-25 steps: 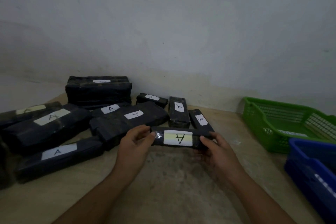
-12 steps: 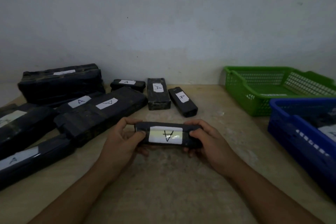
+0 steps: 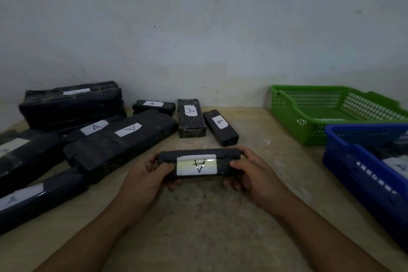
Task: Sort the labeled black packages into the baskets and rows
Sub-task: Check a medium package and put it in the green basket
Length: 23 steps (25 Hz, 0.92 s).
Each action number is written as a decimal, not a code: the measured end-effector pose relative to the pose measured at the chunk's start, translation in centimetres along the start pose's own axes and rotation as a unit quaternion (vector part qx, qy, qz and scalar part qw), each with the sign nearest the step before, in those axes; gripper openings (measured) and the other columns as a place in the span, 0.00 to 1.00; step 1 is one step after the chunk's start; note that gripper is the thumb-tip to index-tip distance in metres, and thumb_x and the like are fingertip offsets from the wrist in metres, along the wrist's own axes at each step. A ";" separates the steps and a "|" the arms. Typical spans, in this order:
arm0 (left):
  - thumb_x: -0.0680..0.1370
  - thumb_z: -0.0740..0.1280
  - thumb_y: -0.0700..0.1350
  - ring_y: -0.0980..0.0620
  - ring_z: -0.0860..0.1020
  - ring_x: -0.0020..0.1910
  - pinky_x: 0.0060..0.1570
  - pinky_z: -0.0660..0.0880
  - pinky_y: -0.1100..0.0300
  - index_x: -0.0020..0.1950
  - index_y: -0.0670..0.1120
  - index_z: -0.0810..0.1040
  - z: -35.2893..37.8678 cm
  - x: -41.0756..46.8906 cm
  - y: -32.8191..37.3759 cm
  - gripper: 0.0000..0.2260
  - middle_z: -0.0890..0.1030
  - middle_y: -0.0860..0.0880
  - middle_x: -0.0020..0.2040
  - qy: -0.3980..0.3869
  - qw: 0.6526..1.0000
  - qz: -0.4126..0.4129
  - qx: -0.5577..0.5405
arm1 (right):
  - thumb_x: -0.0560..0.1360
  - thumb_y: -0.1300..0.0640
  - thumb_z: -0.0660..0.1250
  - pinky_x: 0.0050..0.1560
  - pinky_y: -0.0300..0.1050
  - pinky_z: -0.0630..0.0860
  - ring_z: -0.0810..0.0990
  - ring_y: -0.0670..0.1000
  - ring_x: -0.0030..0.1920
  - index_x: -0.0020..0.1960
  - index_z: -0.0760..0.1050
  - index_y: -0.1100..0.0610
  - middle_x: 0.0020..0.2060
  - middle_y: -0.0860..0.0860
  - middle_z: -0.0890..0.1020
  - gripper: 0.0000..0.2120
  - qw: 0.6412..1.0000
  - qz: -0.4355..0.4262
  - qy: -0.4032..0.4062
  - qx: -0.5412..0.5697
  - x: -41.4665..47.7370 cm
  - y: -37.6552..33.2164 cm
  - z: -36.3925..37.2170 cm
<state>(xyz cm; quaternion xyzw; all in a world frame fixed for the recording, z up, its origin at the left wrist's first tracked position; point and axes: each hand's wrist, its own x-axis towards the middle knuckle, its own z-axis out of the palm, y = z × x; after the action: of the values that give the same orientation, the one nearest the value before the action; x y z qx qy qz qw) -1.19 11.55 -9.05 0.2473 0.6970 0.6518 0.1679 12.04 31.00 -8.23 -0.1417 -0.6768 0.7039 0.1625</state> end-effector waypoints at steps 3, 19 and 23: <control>0.78 0.63 0.37 0.42 0.82 0.44 0.46 0.80 0.47 0.58 0.45 0.79 -0.5 0.1 0.2 0.11 0.85 0.44 0.47 -0.021 1.000 0.013 0.002 | 0.74 0.62 0.62 0.26 0.41 0.68 0.81 0.53 0.31 0.59 0.75 0.56 0.41 0.55 0.86 0.13 1.000 -0.009 -0.013 -0.001 0.1 0.1 -0.1; 0.77 0.62 0.33 0.42 0.80 0.47 0.44 0.78 0.48 0.60 0.47 0.77 -0.2 -0.4 0.3 0.15 0.82 0.43 0.54 -0.070 0.997 0.000 -0.040 | 0.82 0.59 0.56 0.34 0.44 0.73 0.79 0.50 0.36 0.50 0.80 0.53 0.40 0.53 0.83 0.13 0.992 -0.001 0.063 -0.110 0.0 0.2 0.1; 0.78 0.63 0.42 0.46 0.81 0.50 0.51 0.78 0.47 0.53 0.47 0.81 0.1 -0.6 0.5 0.08 0.84 0.45 0.49 -0.042 0.999 -0.008 -0.015 | 0.82 0.58 0.58 0.34 0.42 0.74 0.80 0.48 0.37 0.50 0.81 0.54 0.40 0.52 0.84 0.12 0.991 -0.003 0.057 -0.118 -0.1 0.1 0.0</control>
<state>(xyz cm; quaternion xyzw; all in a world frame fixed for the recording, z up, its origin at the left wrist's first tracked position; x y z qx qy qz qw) -0.61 11.33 -8.57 0.2668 0.6814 0.6497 0.2058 12.17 30.98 -8.37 -0.1976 -0.7449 0.6096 0.1855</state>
